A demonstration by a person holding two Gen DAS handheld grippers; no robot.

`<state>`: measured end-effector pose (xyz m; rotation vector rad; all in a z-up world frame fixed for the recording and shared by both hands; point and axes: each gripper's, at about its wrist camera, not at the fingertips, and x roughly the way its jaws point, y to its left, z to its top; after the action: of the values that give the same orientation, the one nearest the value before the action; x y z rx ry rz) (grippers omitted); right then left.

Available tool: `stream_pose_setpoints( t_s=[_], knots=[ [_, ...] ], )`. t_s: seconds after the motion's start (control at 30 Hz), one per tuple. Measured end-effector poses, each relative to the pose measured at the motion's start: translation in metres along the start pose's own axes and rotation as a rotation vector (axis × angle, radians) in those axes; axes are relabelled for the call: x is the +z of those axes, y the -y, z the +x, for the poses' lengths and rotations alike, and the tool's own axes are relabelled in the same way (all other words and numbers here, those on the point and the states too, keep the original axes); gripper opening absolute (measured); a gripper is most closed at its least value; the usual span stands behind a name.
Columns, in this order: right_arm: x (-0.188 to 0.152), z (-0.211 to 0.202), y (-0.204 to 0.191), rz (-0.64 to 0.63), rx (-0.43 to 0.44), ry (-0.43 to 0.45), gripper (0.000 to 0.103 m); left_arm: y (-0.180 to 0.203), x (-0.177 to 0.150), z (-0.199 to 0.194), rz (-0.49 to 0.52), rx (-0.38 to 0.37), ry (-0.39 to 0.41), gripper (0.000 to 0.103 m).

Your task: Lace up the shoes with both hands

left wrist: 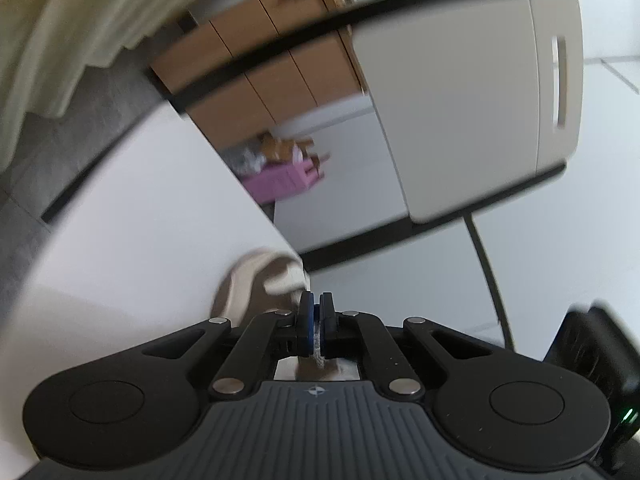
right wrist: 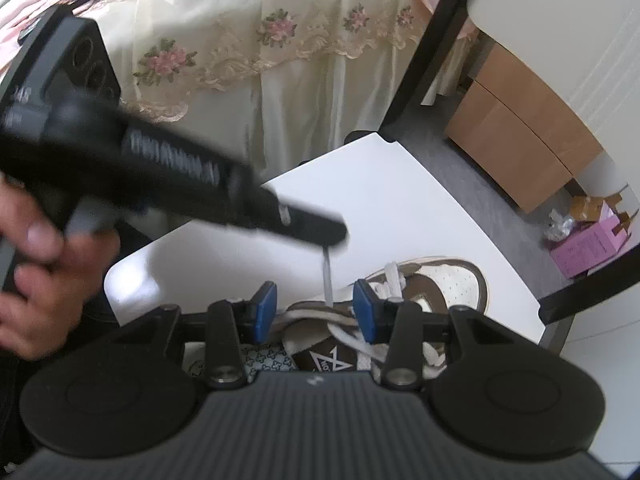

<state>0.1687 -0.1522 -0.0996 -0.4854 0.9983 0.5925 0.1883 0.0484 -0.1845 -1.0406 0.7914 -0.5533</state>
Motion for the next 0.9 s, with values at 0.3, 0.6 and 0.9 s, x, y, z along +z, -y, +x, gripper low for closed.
stream_pose_setpoints(
  t_s=[0.3, 0.6, 0.9],
  knots=[
    [0.000, 0.002, 0.019, 0.222, 0.077, 0.063, 0.023, 0.014, 0.005, -0.009, 0.104, 0.037, 0.004, 0.003],
    [-0.018, 0.010, 0.049, 0.563, 0.126, 0.115, 0.003, 0.041, -0.020, -0.026, 0.371, 0.169, -0.044, 0.039],
    [-0.019, 0.001, 0.045, 0.600, 0.141, 0.154, 0.003, 0.060, -0.067, 0.006, 0.692, 0.325, -0.134, 0.034]
  ],
)
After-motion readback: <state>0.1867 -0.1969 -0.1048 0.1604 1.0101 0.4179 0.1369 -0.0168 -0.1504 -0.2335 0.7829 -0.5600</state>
